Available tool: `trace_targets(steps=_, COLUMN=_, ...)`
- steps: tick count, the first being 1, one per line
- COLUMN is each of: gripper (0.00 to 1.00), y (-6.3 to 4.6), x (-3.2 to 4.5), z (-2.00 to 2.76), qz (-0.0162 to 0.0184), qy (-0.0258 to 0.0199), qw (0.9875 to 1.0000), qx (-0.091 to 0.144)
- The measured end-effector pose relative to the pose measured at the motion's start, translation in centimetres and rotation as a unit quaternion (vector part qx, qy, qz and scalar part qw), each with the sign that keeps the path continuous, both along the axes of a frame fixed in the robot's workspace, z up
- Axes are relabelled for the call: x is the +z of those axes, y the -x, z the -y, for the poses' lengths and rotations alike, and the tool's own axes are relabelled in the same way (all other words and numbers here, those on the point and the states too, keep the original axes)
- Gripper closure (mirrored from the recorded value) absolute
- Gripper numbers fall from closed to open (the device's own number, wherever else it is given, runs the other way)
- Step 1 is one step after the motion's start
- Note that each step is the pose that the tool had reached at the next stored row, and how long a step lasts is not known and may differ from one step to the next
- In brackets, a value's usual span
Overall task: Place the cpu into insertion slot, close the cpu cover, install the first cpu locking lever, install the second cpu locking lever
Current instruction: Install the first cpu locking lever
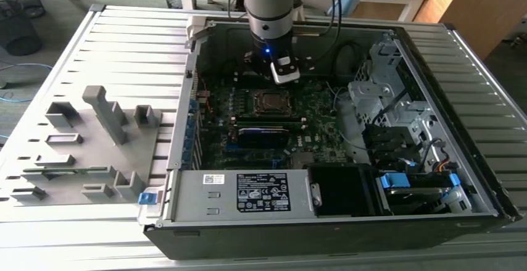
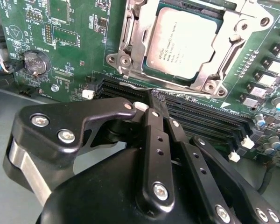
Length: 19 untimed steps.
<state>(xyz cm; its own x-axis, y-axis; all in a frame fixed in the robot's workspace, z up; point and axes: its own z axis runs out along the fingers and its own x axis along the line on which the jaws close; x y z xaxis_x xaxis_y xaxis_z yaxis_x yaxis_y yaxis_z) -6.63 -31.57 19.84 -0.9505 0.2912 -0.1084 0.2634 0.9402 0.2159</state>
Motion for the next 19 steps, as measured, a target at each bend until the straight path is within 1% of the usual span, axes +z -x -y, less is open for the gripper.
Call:
trace_targets(steps=10, gripper=0.89, y=-0.26, x=-0.37, z=0.01, qz=0.0000, qy=0.0001, qw=1.0000, qx=0.000)
trace_targets(steps=19, gripper=0.89, y=-0.41, x=-0.42, z=0.03, qz=0.0001, qy=0.0008, qw=1.0000, qx=0.000)
